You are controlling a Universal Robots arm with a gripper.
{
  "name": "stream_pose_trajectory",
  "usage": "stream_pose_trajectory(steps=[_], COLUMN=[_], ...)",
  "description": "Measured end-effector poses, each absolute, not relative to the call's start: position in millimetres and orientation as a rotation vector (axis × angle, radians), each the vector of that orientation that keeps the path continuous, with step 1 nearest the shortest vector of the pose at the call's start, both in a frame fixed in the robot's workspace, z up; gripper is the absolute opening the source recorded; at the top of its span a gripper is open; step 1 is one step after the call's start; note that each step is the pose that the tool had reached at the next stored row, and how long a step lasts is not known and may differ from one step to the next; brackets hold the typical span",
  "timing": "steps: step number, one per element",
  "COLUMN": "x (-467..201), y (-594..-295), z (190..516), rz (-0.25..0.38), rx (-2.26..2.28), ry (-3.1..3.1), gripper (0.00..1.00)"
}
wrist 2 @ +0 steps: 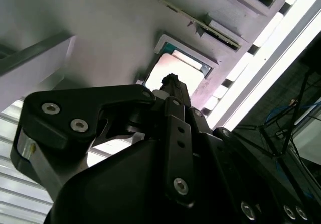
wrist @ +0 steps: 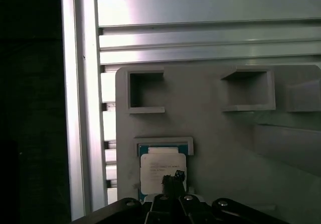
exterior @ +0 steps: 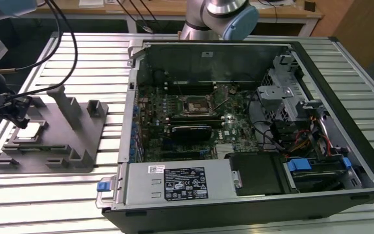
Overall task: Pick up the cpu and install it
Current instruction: 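Pick up the cpu and move it towards the insertion slot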
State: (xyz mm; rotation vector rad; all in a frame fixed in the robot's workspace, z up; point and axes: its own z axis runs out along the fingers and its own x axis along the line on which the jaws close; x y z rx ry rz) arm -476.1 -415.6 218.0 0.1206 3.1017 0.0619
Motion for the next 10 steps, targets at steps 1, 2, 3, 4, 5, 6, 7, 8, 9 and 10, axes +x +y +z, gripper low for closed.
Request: stream_pose_trajectory(steps=[1, 2, 3, 4, 5, 6, 7, 8, 9, 10], x=[-476.3, -476.5, -476.7, -476.9, -477.0, -477.2, -477.5, -477.7, -478.0, -478.3], y=[-415.7, -415.8, -415.8, -415.7, -415.7, -415.8, -415.8, -415.8, -415.8, -415.8], z=[216.8, 215.9, 215.1, 214.4, 213.5, 212.7, 212.0, 211.0, 210.2, 209.4], rz=[0.062, 0.062, 0.062, 0.062, 0.062, 0.062, 0.062, 0.062, 0.062, 0.062], rx=[0.120, 0.120, 0.120, 0.121, 0.121, 0.121, 0.121, 0.121, 0.121, 0.121], ry=[3.102, 3.102, 3.102, 3.102, 3.102, 3.102, 3.102, 3.102, 3.102, 3.102], gripper=[0.11, 0.11, 0.11, 0.11, 0.11, 0.11, 0.11, 0.11, 0.11, 0.11])
